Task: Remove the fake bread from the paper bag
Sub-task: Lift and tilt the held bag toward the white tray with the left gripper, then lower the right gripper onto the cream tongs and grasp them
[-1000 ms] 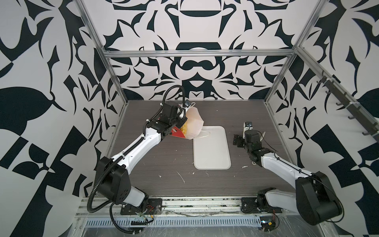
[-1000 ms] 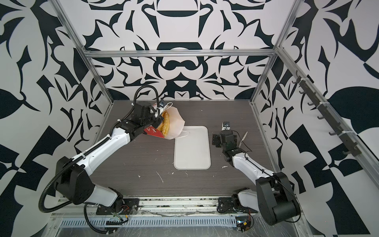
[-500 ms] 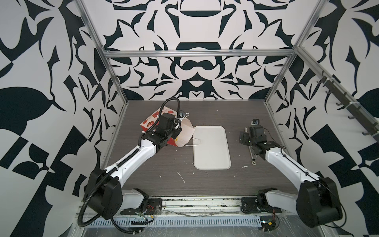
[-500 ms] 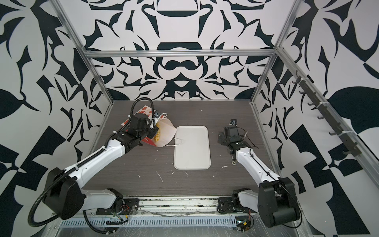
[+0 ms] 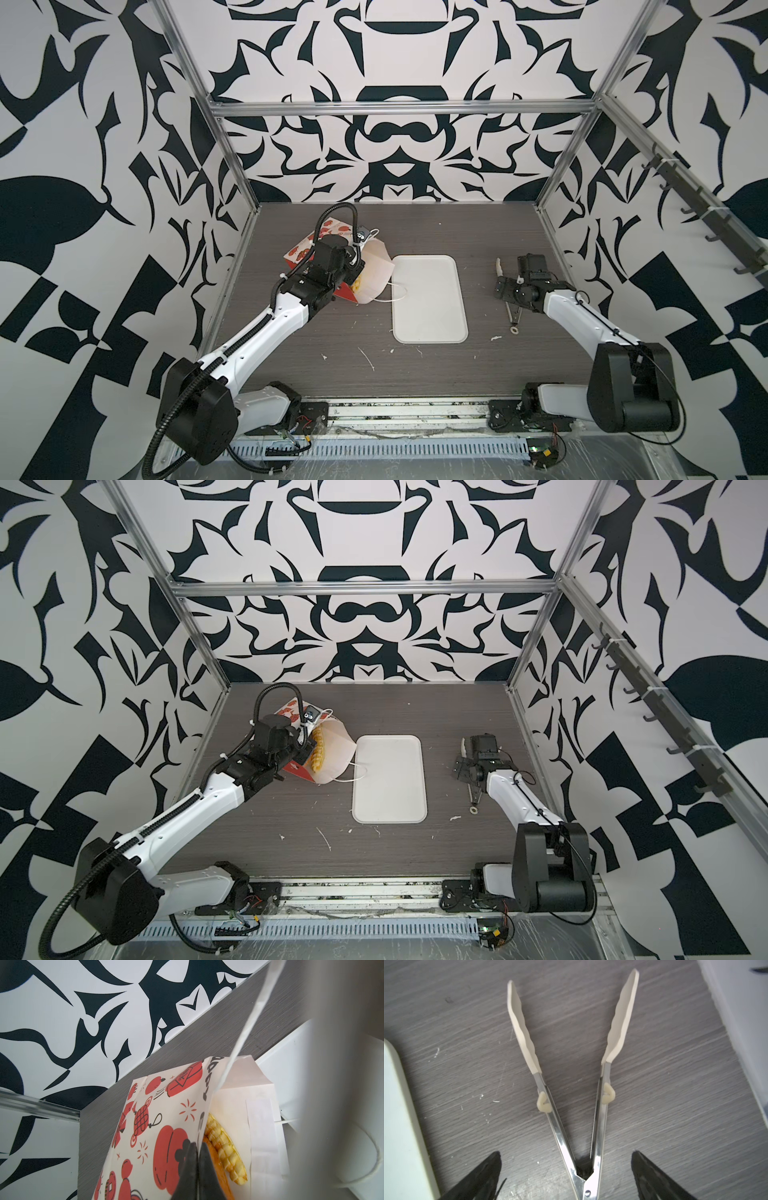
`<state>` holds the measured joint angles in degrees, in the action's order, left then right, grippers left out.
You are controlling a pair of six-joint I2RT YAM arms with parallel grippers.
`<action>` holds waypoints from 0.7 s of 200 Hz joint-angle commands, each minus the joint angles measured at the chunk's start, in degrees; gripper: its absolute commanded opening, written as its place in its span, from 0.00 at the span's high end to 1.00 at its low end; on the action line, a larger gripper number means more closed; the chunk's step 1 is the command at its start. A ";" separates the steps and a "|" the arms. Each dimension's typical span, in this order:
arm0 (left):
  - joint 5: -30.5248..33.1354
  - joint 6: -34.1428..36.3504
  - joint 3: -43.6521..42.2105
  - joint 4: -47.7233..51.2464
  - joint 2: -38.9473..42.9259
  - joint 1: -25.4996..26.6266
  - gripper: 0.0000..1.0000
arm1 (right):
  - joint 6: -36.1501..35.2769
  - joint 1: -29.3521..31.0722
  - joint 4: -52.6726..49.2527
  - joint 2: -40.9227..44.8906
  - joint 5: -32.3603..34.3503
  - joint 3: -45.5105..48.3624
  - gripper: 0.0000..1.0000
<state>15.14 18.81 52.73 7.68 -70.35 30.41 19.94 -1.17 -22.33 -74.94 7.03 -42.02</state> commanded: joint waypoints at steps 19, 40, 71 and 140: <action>-0.55 -1.05 -1.38 -2.93 1.69 -0.14 1.00 | 1.86 -1.18 -1.76 -0.97 -3.05 -0.07 0.01; -1.06 -1.23 -1.30 -2.84 2.20 -0.13 1.00 | 2.49 -1.42 -1.99 -2.44 -3.36 -0.47 0.02; -1.20 -1.33 -1.87 -3.38 3.52 -0.18 1.00 | 2.47 -1.51 -3.21 -6.06 -4.05 -2.26 0.05; -0.90 -1.41 -2.07 -3.33 4.56 -0.16 1.00 | 4.13 -1.56 -5.33 -11.25 -1.79 -4.73 0.37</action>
<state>14.74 17.96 50.98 6.59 -67.55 30.39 22.74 -2.55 -25.96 -86.17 3.84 -44.60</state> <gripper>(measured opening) 0.049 0.683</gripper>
